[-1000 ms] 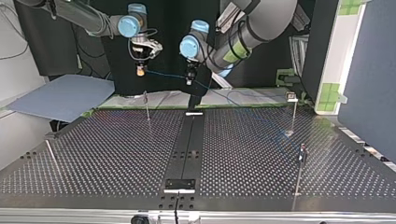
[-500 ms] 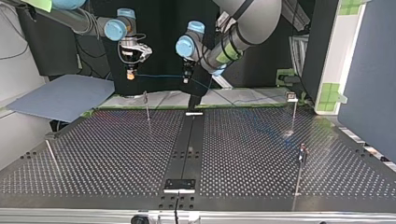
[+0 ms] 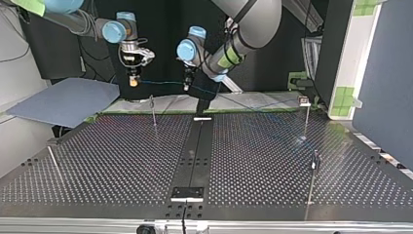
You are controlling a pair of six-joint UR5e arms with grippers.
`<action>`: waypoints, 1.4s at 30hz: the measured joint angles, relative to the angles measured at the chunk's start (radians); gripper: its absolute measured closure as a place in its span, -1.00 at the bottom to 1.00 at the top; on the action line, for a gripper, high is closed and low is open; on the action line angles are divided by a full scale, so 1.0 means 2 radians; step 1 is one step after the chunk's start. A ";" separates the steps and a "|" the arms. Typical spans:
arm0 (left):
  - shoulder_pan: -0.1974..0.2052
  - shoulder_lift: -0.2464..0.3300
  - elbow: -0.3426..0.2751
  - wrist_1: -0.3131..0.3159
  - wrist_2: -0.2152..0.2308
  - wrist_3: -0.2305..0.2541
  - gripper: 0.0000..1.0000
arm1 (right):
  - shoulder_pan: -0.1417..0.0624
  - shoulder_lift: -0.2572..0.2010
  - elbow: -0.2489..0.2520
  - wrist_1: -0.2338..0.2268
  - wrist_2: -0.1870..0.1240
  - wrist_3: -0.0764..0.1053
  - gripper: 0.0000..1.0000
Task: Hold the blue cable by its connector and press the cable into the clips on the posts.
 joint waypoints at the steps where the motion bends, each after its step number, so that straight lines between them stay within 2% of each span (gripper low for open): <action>1: -0.002 -0.003 0.004 -0.002 0.001 -0.002 1.00 | -0.003 0.000 0.000 -0.003 -0.003 0.001 1.00; 6: -0.016 -0.025 0.026 0.005 -0.001 -0.016 1.00 | -0.022 0.005 0.000 -0.022 -0.023 0.013 1.00; 12: -0.024 -0.044 0.050 0.007 -0.007 -0.022 1.00 | -0.048 0.026 -0.001 -0.043 -0.049 0.024 1.00; 17: -0.032 -0.047 0.069 0.008 -0.022 -0.029 1.00 | -0.070 0.035 -0.010 -0.047 -0.072 0.038 1.00; 20: -0.038 -0.047 0.081 0.008 -0.032 -0.032 1.00 | -0.081 0.042 -0.021 -0.039 -0.084 0.040 1.00; 25: -0.044 -0.047 0.102 0.008 -0.043 -0.034 1.00 | -0.086 0.048 -0.039 -0.022 -0.100 0.031 1.00; 32: -0.045 -0.052 0.125 0.003 -0.050 -0.034 1.00 | -0.088 0.049 -0.062 0.005 -0.107 0.030 1.00; 34: -0.045 -0.059 0.135 -0.005 -0.050 -0.033 1.00 | -0.089 0.049 -0.067 0.011 -0.107 0.032 1.00; 42: -0.045 -0.073 0.159 -0.022 -0.050 -0.029 1.00 | -0.098 0.050 -0.085 0.021 -0.107 0.050 1.00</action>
